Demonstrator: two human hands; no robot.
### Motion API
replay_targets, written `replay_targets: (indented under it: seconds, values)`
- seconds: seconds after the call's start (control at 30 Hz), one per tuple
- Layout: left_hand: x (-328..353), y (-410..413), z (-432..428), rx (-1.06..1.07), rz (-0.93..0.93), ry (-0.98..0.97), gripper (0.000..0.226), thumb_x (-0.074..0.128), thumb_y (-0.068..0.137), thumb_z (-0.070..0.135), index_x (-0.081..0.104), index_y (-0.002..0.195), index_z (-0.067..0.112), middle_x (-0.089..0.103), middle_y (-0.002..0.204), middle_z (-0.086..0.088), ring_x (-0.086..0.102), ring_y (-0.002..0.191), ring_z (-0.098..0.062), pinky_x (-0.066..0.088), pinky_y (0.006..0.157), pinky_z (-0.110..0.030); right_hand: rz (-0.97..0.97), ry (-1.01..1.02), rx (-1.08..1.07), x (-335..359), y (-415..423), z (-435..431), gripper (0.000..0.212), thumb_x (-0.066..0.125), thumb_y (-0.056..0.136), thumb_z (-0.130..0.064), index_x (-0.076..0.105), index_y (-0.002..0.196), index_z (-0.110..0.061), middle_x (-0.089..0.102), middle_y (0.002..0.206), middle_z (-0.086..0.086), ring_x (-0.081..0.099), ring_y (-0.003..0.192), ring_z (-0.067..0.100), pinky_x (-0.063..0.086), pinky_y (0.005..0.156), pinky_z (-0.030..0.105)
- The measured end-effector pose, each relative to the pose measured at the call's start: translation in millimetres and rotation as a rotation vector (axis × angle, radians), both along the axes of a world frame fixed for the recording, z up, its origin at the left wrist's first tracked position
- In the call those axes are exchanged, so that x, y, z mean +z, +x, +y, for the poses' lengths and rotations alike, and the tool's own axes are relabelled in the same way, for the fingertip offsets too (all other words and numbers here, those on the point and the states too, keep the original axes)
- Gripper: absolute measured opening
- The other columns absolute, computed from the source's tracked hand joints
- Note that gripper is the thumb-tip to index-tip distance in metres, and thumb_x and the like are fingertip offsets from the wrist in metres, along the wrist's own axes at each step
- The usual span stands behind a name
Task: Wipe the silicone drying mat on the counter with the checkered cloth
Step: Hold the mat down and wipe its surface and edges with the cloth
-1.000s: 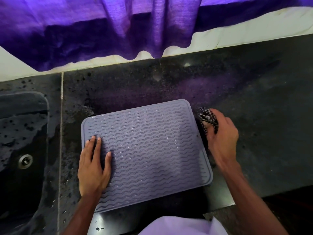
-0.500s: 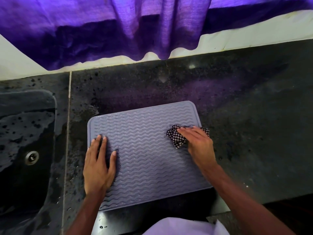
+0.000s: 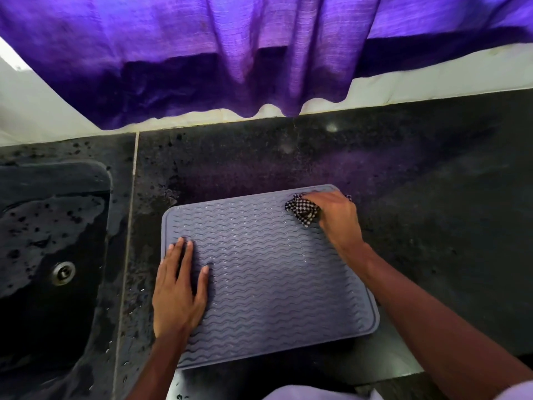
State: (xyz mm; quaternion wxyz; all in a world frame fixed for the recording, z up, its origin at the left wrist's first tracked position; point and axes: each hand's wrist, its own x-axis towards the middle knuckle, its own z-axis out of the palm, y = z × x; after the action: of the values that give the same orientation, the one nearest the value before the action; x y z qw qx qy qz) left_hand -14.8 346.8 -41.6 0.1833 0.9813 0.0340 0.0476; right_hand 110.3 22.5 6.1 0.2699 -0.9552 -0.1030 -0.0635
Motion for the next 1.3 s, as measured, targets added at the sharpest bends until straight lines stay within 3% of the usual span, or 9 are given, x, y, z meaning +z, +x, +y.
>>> replay_targets:
  seconds: [0.1, 0.17, 0.27, 0.43, 0.6, 0.8, 1.0, 1.3]
  values:
    - [0.1, -0.1, 0.0, -0.001, 0.011, 0.002, 0.067, 0.035, 0.099, 0.049, 0.034, 0.154, 0.011, 0.031, 0.162, -0.006, 0.025, 0.151, -0.023, 0.022, 0.123, -0.041, 0.068, -0.013, 0.037, 11.7, 8.7, -3.1, 0.024, 0.065, 0.076, -0.021, 0.077, 0.097, -0.02, 0.076, 0.094, 0.002, 0.069, 0.091, 0.025, 0.056, 0.081, 0.041]
    - [0.0, 0.0, 0.7, -0.002, 0.018, -0.003, 0.067, 0.034, 0.099, 0.051, 0.033, 0.154, 0.012, 0.03, 0.162, -0.005, 0.024, 0.151, -0.022, 0.023, 0.123, -0.042, 0.178, -0.048, 0.036, 19.4, 22.5, -5.6, 0.031, 0.064, 0.074, -0.011, 0.077, 0.098, -0.025, 0.076, 0.091, 0.003, 0.07, 0.087, 0.022, 0.056, 0.079, 0.039]
    - [-0.8, 0.0, 1.2, -0.001, 0.025, -0.005, 0.067, 0.034, 0.099, 0.05, 0.033, 0.154, 0.011, 0.029, 0.163, -0.005, 0.024, 0.151, -0.022, 0.024, 0.122, -0.044, 0.17, -0.05, 0.011, 22.9, 35.8, -2.1, 0.039, 0.062, 0.067, 0.008, 0.076, 0.088, -0.021, 0.074, 0.083, 0.001, 0.069, 0.081, 0.02, 0.055, 0.075, 0.036]
    - [-0.7, 0.4, 1.0, 0.0, 0.025, -0.012, 0.066, 0.036, 0.1, 0.049, 0.033, 0.154, 0.011, 0.029, 0.162, -0.005, 0.024, 0.151, -0.022, 0.025, 0.122, -0.044, 0.147, -0.056, -0.026, 16.0, 34.7, 5.9, 0.026, 0.064, 0.072, 0.0, 0.075, 0.085, -0.02, 0.073, 0.08, 0.003, 0.067, 0.081, 0.025, 0.054, 0.075, 0.039]
    - [-0.1, -0.4, 1.2, 0.0, 0.027, -0.025, 0.067, 0.035, 0.1, 0.05, 0.034, 0.154, 0.011, 0.029, 0.163, -0.005, 0.023, 0.152, -0.022, 0.023, 0.123, -0.042, 0.097, -0.052, -0.038, 17.3, 29.4, 7.3, 0.023, 0.067, 0.078, -0.003, 0.077, 0.093, -0.017, 0.075, 0.091, 0.006, 0.067, 0.089, 0.03, 0.055, 0.079, 0.043]
    - [0.6, 0.0, 1.7, 0.0, 0.037, -0.035, 0.067, 0.034, 0.1, 0.051, 0.033, 0.154, 0.012, 0.029, 0.163, -0.004, 0.024, 0.151, -0.022, 0.026, 0.122, -0.044, 0.219, -0.083, -0.028, 25.1, 21.4, 8.4, 0.035, 0.067, 0.075, -0.005, 0.074, 0.095, -0.032, 0.073, 0.082, -0.003, 0.068, 0.082, 0.019, 0.056, 0.074, 0.033]
    - [-1.4, 0.8, 3.0, 0.004, 0.057, -0.034, 0.068, 0.031, 0.1, 0.054, 0.033, 0.155, 0.013, 0.028, 0.163, -0.003, 0.022, 0.152, -0.02, 0.025, 0.122, -0.043, 0.119, -0.006, -0.06, 7.5, -6.5, 14.1, 0.03, 0.073, 0.074, -0.006, 0.076, 0.099, -0.022, 0.076, 0.098, -0.001, 0.07, 0.097, 0.022, 0.057, 0.084, 0.039]
    - [0.2, 0.3, 2.0, -0.003, 0.041, -0.042, 0.068, 0.03, 0.1, 0.053, 0.035, 0.153, 0.011, 0.03, 0.162, -0.005, 0.025, 0.151, -0.023, 0.025, 0.122, -0.043, 0.253, 0.036, -0.038, 19.7, -1.4, 9.1, 0.03, 0.07, 0.079, -0.013, 0.075, 0.102, -0.031, 0.076, 0.101, -0.009, 0.07, 0.097, 0.012, 0.057, 0.088, 0.036]
